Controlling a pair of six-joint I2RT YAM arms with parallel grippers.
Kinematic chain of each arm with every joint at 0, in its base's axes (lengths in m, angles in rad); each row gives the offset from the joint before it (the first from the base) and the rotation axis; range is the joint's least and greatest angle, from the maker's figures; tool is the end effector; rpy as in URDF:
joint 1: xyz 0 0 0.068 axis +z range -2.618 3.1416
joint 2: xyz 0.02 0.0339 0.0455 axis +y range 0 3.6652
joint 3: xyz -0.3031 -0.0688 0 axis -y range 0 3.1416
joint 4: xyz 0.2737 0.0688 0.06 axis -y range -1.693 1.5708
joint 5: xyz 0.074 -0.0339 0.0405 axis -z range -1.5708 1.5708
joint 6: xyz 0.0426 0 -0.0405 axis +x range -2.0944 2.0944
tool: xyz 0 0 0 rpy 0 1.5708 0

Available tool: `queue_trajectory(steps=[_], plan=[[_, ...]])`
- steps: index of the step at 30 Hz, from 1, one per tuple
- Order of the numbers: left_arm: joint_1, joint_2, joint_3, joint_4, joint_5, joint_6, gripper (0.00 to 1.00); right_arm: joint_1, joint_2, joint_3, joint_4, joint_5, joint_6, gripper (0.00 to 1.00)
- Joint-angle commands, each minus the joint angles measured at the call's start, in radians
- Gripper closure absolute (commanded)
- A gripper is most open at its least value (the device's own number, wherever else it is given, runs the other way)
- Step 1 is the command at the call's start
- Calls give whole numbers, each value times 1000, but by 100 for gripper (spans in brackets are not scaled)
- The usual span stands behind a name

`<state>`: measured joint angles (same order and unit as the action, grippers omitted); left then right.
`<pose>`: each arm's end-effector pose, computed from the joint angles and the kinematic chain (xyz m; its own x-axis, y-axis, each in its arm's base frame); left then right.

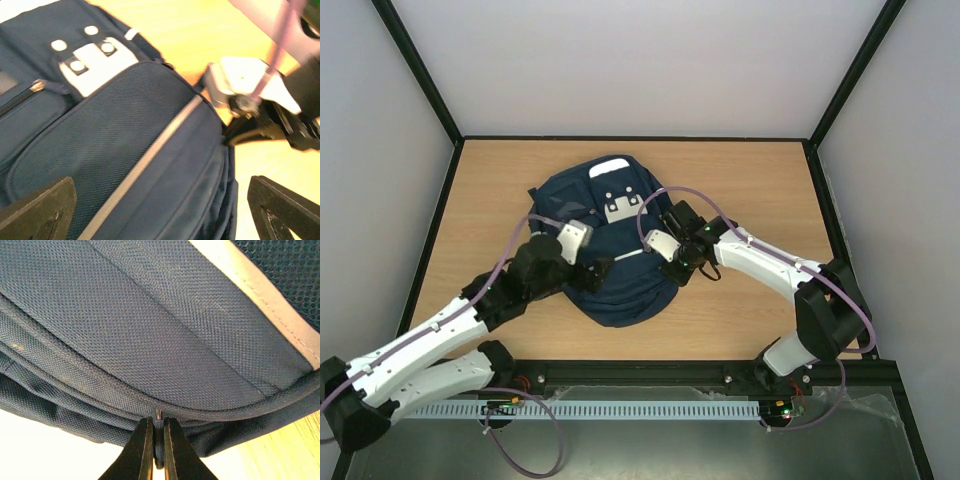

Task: Pack the student bag
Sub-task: Zip the student bag at the center of the board.

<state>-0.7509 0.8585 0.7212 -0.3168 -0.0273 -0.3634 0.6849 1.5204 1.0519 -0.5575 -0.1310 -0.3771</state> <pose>0.1514 -0.1397 0.3137 -0.5358 0.0140 -0.8442 0.5067 0.8051 -0.3082 0.2569 0.2170 0.2468 -0.3656 -0.7700 -0.5230 -0.8758 0.4749 -0.0870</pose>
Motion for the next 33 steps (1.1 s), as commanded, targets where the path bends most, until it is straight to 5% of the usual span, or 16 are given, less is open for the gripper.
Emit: queue_trajectory(steps=[1,9,16,31,33], plan=[[-149,9,-49,93,-171,203,5,5,12,35,-64,-33,1,99],[-361,173,-30,139,-340,367,30,-4,9,47,-100,14,-17,99],[-383,290,-33,186,-408,421,53,-8,9,44,-116,-20,-10,99],[-391,484,-22,301,-496,431,64,-41,40,42,-126,-74,-13,99],[-402,488,-24,313,-507,436,72,-51,40,39,-127,-75,-17,99]])
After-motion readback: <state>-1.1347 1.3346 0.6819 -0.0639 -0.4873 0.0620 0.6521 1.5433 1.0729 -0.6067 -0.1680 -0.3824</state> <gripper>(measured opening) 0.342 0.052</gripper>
